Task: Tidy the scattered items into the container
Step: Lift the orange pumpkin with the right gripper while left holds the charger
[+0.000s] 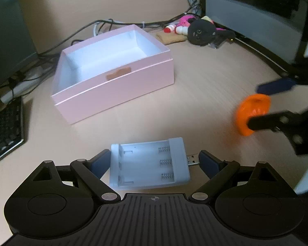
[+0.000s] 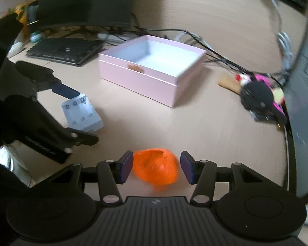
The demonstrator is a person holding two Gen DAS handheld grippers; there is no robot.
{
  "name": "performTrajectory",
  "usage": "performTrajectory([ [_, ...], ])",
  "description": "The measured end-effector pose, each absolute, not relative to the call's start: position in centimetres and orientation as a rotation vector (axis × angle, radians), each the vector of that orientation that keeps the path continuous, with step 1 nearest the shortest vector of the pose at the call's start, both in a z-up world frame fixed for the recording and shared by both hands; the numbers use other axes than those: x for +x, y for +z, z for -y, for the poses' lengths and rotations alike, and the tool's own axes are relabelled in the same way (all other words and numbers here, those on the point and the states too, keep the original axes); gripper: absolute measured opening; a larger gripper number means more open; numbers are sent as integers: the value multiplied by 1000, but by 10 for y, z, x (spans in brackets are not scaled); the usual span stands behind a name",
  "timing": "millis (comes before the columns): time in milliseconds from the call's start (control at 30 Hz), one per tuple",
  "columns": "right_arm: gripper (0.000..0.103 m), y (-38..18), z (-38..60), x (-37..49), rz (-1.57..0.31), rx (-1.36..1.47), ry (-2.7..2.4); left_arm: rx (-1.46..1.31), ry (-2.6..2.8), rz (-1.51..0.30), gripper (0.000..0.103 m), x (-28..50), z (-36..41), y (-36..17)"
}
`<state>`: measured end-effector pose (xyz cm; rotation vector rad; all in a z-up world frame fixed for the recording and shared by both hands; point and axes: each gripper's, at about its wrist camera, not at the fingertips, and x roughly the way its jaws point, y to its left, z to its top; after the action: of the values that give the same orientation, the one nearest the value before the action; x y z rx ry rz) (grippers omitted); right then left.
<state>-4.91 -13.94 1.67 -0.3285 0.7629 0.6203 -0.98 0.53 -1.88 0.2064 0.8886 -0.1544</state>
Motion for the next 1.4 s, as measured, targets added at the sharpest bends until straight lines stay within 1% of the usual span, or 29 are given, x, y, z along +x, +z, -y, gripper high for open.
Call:
performTrajectory([
  [33, 51, 18, 136, -47, -759, -336, 638, 195, -153, -889, 95, -12, -10, -15],
  [133, 45, 22, 124, -39, -742, -358, 677, 148, -143, -881, 95, -10, -22, -2],
  [300, 44, 26, 111, -25, -736, -434, 701, 144, -89, -825, 95, -3, -38, 15],
  [400, 54, 25, 121, -22, -780, -401, 720, 87, -57, -829, 95, -4, -48, 16],
  [467, 70, 17, 125, -23, -808, -387, 713, 66, -54, -848, 95, -5, -48, 9],
  [500, 72, 12, 125, -23, -824, -383, 702, 55, -54, -866, 95, -5, -46, 2],
  [600, 72, 1, 122, -28, -854, -374, 692, 16, -63, -930, 95, -6, -40, -17],
  [667, 75, -1, 119, -31, -849, -373, 699, 16, -77, -948, 95, -8, -33, -24],
  [967, 76, -18, 115, -33, -865, -356, 666, 17, -57, -943, 95, -15, -25, -24],
  [1000, 75, -19, 115, -33, -866, -352, 665, 18, -58, -941, 95, -18, -23, -23],
  [1033, 69, -19, 115, -34, -865, -349, 665, 20, -61, -939, 95, -19, -22, -23],
  [1067, 58, -19, 115, -33, -866, -347, 665, 23, -64, -936, 95, -20, -21, -23],
  [1167, 44, -19, 116, -32, -870, -346, 653, 26, -66, -929, 95, -24, -20, -21],
  [1200, 42, -19, 116, -32, -867, -346, 648, 24, -64, -928, 95, -24, -20, -21],
  [1400, 39, -13, 119, -34, -834, -339, 639, 19, -55, -924, 95, -24, -21, -20],
])
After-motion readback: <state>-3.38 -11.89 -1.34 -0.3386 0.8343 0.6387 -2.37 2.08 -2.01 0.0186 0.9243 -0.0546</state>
